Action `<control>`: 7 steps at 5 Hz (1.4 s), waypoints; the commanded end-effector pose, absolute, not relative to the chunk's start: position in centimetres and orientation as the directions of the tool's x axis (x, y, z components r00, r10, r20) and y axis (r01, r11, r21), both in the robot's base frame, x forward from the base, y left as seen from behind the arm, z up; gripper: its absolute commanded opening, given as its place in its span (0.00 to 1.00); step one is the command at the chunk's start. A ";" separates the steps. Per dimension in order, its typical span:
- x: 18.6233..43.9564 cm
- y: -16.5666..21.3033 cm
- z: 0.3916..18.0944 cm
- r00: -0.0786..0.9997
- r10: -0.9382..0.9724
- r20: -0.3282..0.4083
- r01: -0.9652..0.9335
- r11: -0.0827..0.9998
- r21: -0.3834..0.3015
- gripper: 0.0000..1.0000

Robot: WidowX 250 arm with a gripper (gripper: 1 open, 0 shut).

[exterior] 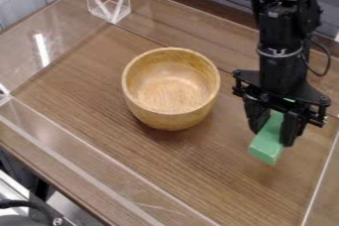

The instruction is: Remove the green block from inside the brown bowl and put it on the table

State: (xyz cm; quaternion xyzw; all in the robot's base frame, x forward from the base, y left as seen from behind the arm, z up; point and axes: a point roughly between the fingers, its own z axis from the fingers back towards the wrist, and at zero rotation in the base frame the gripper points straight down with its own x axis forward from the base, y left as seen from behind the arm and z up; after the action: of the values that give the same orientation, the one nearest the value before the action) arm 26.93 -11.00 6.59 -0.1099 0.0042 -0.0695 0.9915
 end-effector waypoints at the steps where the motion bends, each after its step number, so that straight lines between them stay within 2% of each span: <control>1: 27.5 -10.7 8.2 0.991 -0.126 0.055 0.135 0.964 -0.231 1.00; 2: 27.4 -10.4 8.6 0.991 -0.125 0.054 0.134 0.962 -0.238 1.00; 7: 26.5 -9.9 5.0 0.992 -0.116 0.043 0.123 0.967 -0.223 1.00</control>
State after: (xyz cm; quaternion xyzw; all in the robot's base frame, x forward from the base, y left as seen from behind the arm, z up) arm 25.90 -9.83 4.15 -0.1093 0.0042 -0.0548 0.9925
